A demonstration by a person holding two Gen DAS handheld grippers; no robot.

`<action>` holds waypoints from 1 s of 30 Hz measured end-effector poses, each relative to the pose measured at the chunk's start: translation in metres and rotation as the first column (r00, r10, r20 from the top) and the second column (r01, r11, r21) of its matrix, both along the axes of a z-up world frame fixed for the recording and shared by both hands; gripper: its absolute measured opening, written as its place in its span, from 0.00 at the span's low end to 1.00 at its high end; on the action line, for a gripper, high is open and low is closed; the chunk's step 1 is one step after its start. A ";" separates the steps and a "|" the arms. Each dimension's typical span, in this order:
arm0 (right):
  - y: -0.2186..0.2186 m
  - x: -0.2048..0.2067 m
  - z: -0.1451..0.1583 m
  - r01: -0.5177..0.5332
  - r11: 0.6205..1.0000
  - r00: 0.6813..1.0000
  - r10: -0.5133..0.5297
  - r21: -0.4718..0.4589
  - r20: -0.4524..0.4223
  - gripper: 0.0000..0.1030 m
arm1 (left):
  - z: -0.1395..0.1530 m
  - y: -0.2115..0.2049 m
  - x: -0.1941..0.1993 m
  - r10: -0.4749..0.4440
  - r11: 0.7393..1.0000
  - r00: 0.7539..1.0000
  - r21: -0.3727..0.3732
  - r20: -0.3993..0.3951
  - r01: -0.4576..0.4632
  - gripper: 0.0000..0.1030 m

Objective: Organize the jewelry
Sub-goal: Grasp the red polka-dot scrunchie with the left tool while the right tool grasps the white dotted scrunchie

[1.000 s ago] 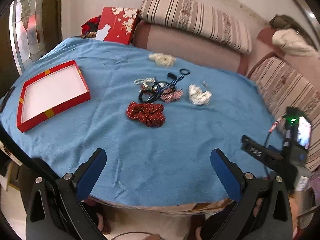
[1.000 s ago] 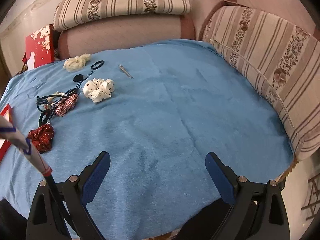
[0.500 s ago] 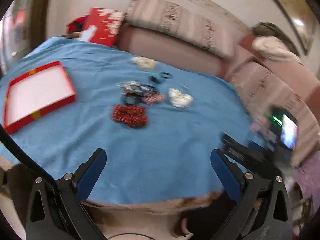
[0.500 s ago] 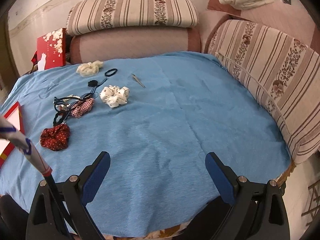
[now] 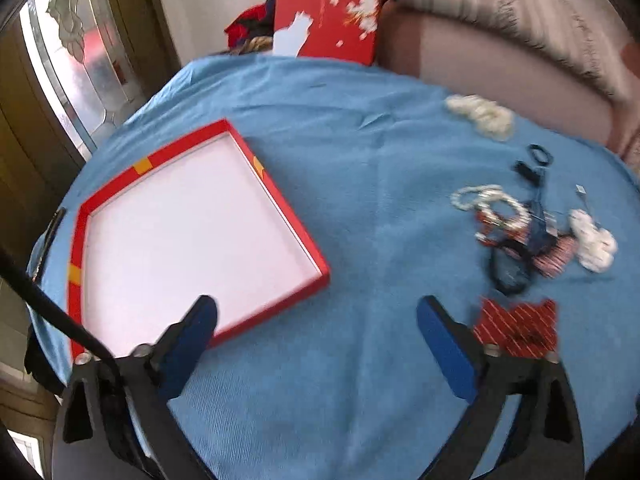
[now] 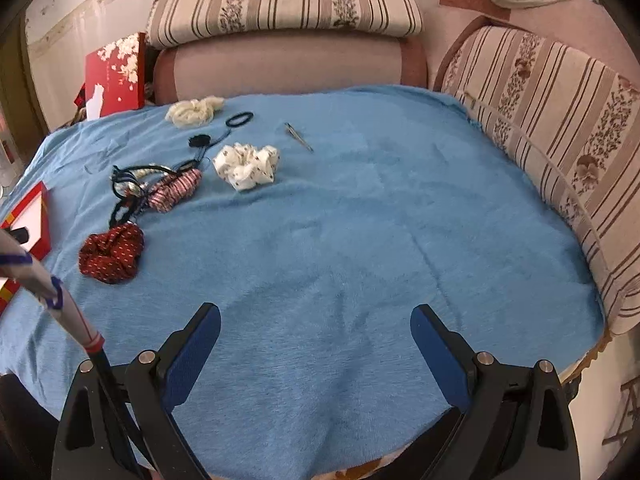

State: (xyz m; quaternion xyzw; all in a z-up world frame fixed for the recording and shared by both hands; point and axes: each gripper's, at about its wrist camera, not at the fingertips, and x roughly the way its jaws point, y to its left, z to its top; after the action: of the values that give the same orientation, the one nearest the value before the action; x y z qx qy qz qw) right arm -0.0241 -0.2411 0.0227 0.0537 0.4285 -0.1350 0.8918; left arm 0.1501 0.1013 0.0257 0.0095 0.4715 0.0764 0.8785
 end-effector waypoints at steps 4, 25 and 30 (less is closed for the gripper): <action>-0.008 0.003 -0.007 0.020 1.000 1.000 -0.020 0.007 -0.021 0.95 | -0.027 -0.004 0.034 -0.008 1.000 0.998 0.014 -0.061 0.009 0.68; 0.021 0.010 -0.009 -0.071 0.997 0.996 0.070 -0.013 -0.048 0.95 | -0.028 0.020 -0.057 -0.078 0.995 0.989 0.053 -0.122 0.085 0.25; 0.031 0.009 0.000 -0.124 0.992 0.992 0.124 -0.010 -0.028 0.95 | 0.007 0.009 -0.085 -0.091 0.994 0.996 0.055 -0.007 0.091 0.46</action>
State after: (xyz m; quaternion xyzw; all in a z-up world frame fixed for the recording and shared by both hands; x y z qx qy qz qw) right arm -0.0152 -0.2101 0.0223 0.0201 0.4423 -0.0826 0.8928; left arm 0.0653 0.1099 0.0331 0.0554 0.4702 0.0492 0.8795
